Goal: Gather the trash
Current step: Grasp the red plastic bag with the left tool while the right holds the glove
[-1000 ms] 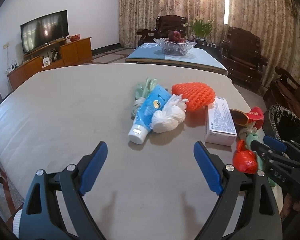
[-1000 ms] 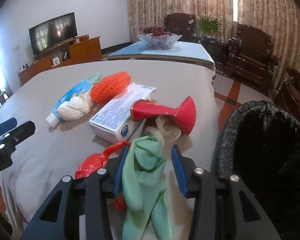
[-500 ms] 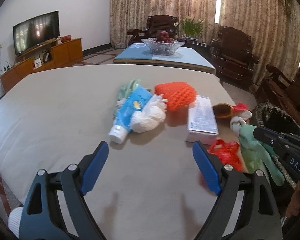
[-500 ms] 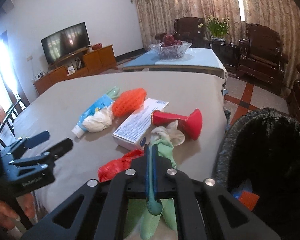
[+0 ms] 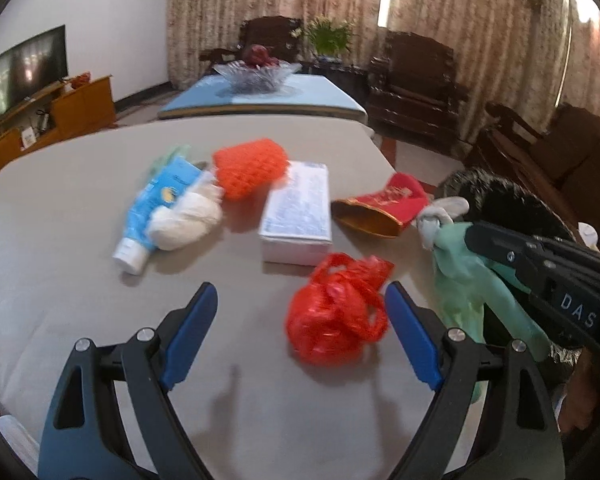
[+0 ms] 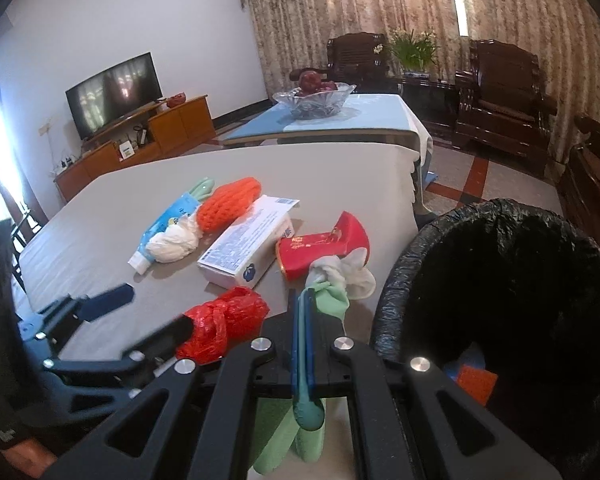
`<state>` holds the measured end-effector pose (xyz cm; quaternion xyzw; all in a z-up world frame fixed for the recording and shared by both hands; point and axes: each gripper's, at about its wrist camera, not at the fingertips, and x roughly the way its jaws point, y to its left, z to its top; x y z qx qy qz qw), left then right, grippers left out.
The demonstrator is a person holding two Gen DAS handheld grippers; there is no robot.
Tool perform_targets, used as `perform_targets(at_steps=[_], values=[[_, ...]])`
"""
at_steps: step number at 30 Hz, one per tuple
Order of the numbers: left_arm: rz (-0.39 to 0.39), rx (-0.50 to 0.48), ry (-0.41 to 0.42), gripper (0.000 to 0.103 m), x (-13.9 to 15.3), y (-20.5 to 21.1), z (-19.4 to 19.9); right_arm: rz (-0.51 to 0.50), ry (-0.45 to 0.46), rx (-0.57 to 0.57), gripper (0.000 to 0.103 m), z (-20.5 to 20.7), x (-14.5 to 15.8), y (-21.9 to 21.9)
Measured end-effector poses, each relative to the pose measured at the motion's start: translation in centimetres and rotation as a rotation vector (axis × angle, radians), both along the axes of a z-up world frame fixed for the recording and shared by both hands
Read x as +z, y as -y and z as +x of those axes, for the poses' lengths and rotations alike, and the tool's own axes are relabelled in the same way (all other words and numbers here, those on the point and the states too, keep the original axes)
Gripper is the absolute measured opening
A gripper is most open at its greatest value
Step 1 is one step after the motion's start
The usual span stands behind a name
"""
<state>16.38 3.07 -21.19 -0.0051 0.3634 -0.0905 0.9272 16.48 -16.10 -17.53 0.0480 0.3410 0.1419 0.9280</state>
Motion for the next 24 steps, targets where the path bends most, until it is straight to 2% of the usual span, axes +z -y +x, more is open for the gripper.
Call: perform_targets(at_steps=[2, 4, 6, 12, 24], values=[[-0.013, -0.019, -0.028, 0.069, -0.6, 0.5, 0.3, 0.002, -0.002, -0.003, 0.003, 0.0, 0.0, 0.1], [-0.041, -0.045, -0.067, 0.046, -1.2, 0.8, 0.7, 0.004, -0.002, -0.004, 0.003, 0.1, 0.1, 0.1], [-0.056, -0.056, -0.095, 0.034, -1.9, 0.9, 1.1, 0.003, 0.001, -0.004, 0.003, 0.1, 0.1, 0.1], [-0.041, -0.037, -0.058, 0.027, -1.0, 0.8, 0.7, -0.001, 0.006, -0.003, 0.003, -0.1, 0.3, 0.2], [-0.018, 0.027, 0.02, 0.025, 2.3, -0.8, -0.5, -0.014, 0.051, 0.016, 0.003, -1.5, 2.4, -0.4]])
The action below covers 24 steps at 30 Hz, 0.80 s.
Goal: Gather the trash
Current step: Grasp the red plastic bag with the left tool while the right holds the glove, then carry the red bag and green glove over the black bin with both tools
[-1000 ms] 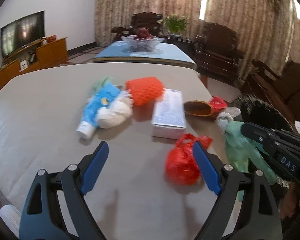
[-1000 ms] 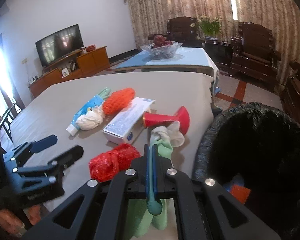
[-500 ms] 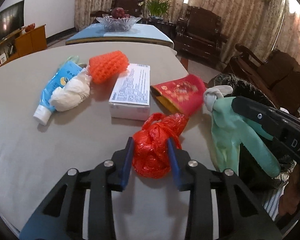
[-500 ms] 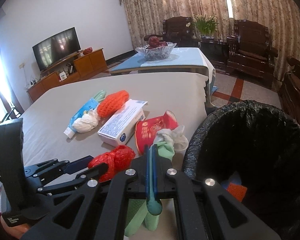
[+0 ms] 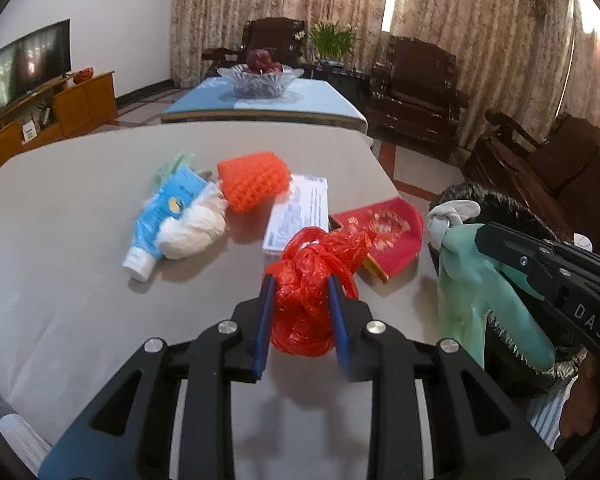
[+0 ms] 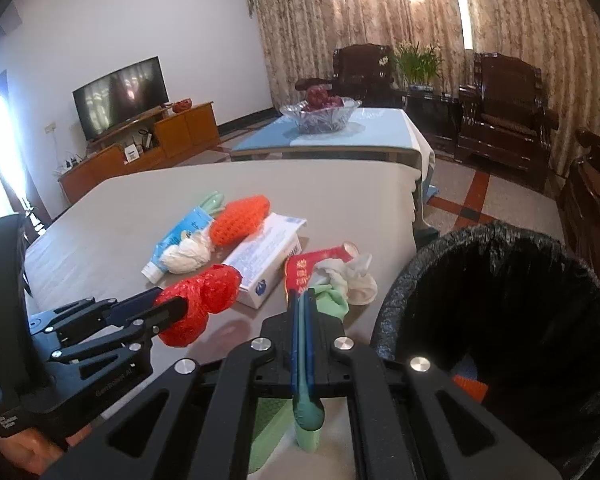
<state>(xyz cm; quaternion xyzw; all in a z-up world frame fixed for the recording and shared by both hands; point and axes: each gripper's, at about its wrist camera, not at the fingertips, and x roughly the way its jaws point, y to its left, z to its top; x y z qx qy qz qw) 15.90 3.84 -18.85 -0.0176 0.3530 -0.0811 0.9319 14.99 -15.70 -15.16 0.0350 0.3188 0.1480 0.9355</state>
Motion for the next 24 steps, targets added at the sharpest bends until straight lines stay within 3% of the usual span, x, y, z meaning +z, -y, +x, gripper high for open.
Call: perform_targets(at_steps=[11, 24], values=[[-0.001, 0.012, 0.057, 0.025, 3.5, 0.1, -1.2, 0.002, 0.079, -0.021, 0.003, -2.0, 3.9, 1.9], [-0.024, -0.118, 0.113, 0.025, 6.2, 5.9, -0.7, -0.032, 0.151, -0.164, 0.003, -3.6, 6.6, 8.5]])
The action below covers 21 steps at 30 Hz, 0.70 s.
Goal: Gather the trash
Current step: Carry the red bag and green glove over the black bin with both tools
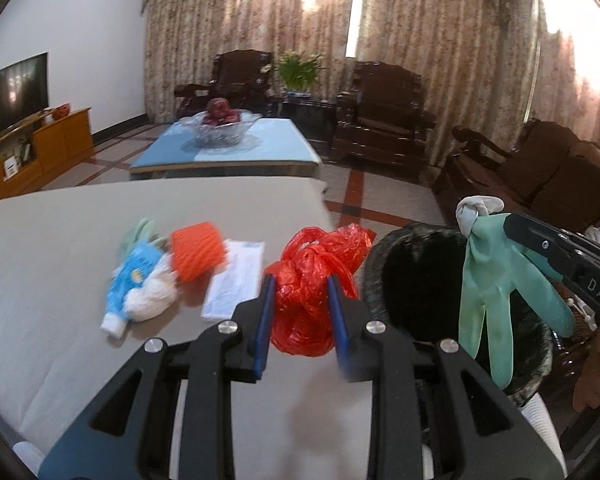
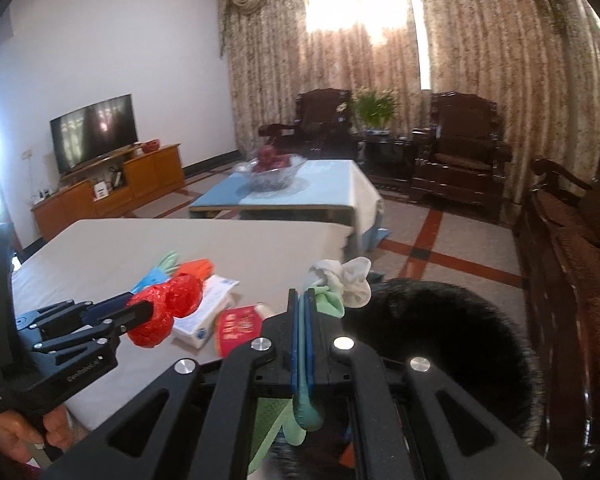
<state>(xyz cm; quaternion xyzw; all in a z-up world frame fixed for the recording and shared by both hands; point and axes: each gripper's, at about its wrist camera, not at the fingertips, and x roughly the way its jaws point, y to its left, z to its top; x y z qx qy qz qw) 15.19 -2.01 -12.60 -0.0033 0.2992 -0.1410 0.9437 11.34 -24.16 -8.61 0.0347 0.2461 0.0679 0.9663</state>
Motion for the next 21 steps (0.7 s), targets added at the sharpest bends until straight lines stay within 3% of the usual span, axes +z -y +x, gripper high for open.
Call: perform_targets(at_steps=[9, 21], values=[[-0.023, -0.137, 0.025, 0.025, 0.4, 6.9, 1.1, -0.028, 0.008, -0.113, 0.003, 0.2, 0.2, 5.8], [-0.034, -0.224, 0.003, 0.025, -1.7, 13.9, 4.3, -0.022, -0.042, -0.221, 0.003, 1.6, -2.0, 11.4]])
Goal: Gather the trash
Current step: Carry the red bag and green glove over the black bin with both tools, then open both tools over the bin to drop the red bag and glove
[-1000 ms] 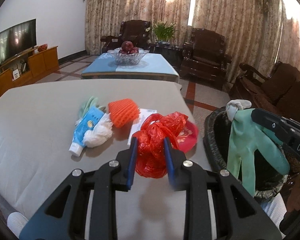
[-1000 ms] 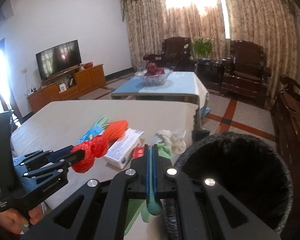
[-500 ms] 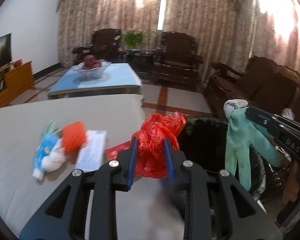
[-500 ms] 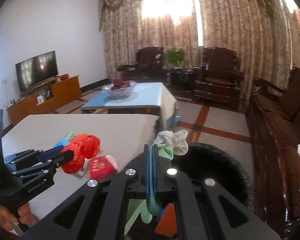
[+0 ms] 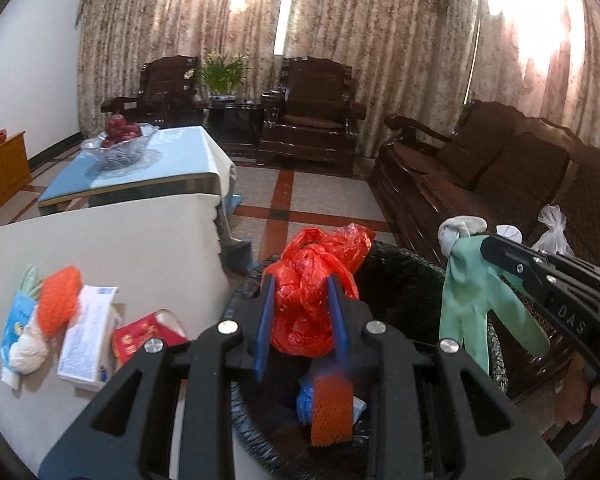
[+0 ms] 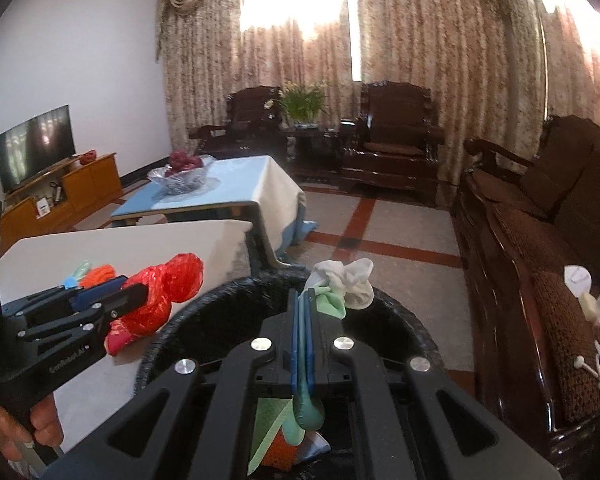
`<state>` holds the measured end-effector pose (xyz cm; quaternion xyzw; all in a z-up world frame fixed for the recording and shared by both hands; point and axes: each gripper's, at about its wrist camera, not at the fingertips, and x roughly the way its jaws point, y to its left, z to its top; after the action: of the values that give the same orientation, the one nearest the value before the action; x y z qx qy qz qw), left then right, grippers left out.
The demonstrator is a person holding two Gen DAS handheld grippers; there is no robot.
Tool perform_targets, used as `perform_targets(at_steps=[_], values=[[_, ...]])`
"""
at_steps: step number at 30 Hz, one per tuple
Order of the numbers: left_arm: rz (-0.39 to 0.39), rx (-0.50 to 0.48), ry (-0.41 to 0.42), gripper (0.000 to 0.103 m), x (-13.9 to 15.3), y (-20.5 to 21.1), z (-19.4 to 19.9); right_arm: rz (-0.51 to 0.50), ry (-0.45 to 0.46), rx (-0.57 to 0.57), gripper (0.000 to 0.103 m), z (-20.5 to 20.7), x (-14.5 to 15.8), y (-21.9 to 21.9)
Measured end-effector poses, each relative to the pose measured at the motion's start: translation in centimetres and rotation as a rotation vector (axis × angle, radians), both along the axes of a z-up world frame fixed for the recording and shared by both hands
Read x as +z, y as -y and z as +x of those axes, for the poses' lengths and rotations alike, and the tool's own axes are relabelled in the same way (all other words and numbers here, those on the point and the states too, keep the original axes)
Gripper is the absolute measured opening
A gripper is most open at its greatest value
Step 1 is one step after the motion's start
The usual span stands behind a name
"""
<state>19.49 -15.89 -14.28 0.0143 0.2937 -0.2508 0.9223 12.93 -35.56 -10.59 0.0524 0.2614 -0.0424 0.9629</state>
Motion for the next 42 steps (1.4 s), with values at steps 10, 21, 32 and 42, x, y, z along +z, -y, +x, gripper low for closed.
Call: perform_targets(at_steps=[10, 21, 32, 42], values=[[0.001, -0.053, -0.046, 0.028, -1.7, 2.0, 1.4, 0.013, -0.057, -0.045, 0.004, 0.8, -2.4, 2.1], [-0.028, -0.004, -0.053, 0.072, -1.1, -0.8, 1.8, 0.012, -0.043, -0.108, 0.051, 0.4, -2.7, 2.9], [-0.014, 0.185, 0.025, 0.094, 1.1, -8.8, 1.0, 0.021, 0.007, -0.094, 0.097, 0.8, -0.8, -0.4], [0.05, 0.396, 0.081, 0.094, 2.3, -18.9, -1.2, 0.04, 0.037, 0.093, 0.097, 3.2, 0.0, -9.5]])
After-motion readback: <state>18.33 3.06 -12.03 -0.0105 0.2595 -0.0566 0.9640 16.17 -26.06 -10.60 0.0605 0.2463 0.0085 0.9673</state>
